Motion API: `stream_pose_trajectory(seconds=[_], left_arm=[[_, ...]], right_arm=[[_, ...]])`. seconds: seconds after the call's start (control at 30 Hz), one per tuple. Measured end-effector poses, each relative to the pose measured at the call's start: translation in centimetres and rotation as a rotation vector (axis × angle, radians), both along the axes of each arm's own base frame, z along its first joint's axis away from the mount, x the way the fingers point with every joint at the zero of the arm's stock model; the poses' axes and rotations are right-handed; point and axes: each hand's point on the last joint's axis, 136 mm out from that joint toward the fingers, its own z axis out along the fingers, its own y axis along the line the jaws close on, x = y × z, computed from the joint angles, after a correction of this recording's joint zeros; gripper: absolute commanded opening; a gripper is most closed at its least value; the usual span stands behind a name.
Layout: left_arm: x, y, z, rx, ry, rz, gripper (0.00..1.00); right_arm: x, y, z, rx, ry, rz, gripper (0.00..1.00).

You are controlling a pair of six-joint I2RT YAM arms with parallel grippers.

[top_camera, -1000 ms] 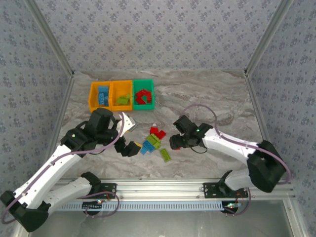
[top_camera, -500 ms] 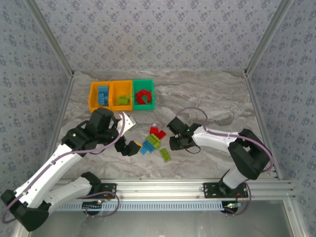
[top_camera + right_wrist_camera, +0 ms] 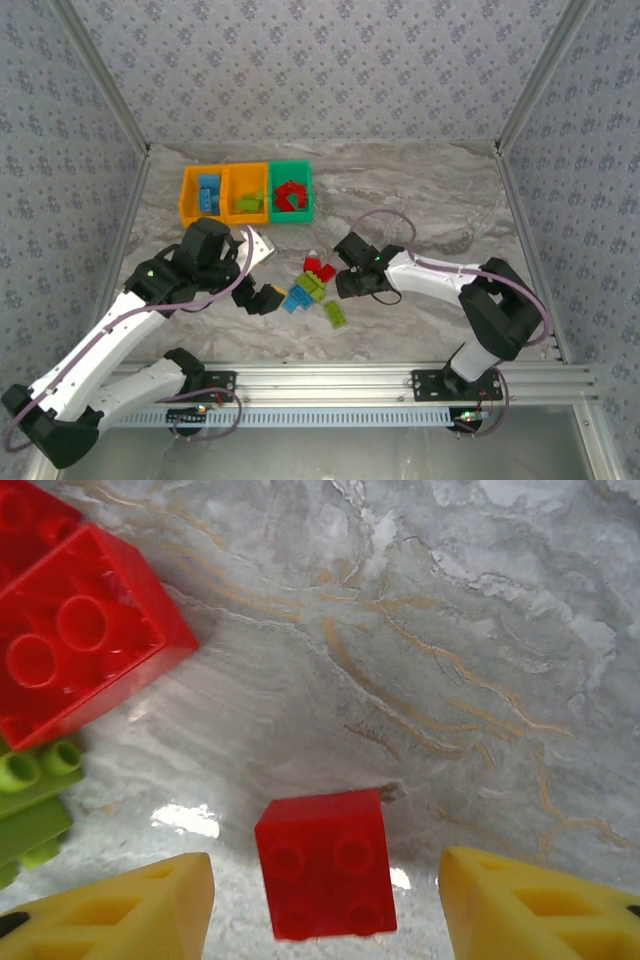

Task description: Sort the legos into containers by color

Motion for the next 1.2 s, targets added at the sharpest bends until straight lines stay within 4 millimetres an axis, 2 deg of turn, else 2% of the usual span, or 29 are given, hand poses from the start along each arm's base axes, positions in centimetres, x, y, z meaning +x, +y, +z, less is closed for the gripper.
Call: stream_pose_trajectory(seconds=[0.17, 0.3, 0.37, 0.4, 0.53, 0.6, 0.63, 0.7, 0.83, 0.97, 1.07, 1.2], left_arm=[[0.2, 0.1, -0.1, 0.008, -0.006, 0.01, 0.99], [0.2, 0.2, -0.1, 0.01, -0.007, 0.012, 0.99], [0.3, 0.3, -0.1, 0.015, -0.011, 0.02, 0.99], [0.5, 0.4, -0.2, 0.023, -0.017, 0.029, 0.99], [1.6, 1.3, -0.4, 0.063, -0.043, 0.099, 0.99], [2.5, 2.2, -0.8, 0.093, -0.057, 0.157, 0.99], [3.0, 2.7, -1.0, 0.113, -0.062, 0.19, 0.99], [4.1, 3.9, -1.7, 0.158, -0.068, 0.264, 0.99], [5.6, 6.0, -2.8, 0.245, -0.088, 0.38, 0.99], [6.3, 7.1, -2.9, 0.283, -0.113, 0.437, 0.99], [6.5, 7.4, -2.8, 0.295, -0.123, 0.45, 0.99], [6.6, 7.6, -2.8, 0.3, -0.128, 0.458, 0.99]], right_arm=[[-0.3, 0.0, -1.4, -0.039, 0.026, 0.017, 0.36], [-0.2, 0.1, -0.3, -0.03, -0.003, 0.022, 0.3], [0.2, 0.5, 1.7, 0.015, -0.053, 0.022, 0.26], [0.6, 0.9, 3.3, 0.062, -0.103, 0.024, 0.24], [3.1, 3.0, 11.8, 0.291, -0.385, 0.049, 0.23], [4.6, 4.4, 15.3, 0.38, -0.526, 0.066, 0.23], [5.5, 5.2, 16.5, 0.412, -0.588, 0.075, 0.23], [7.3, 6.7, 17.5, 0.425, -0.667, 0.105, 0.23], [12.0, 11.0, 16.9, 0.367, -0.749, 0.177, 0.23], [17.6, 15.2, 16.0, 0.3, -0.807, 0.224, 0.22], [21.1, 16.5, 14.8, 0.244, -0.823, 0.228, 0.25], [24.2, 16.7, 12.1, 0.171, -0.789, 0.227, 0.39]])
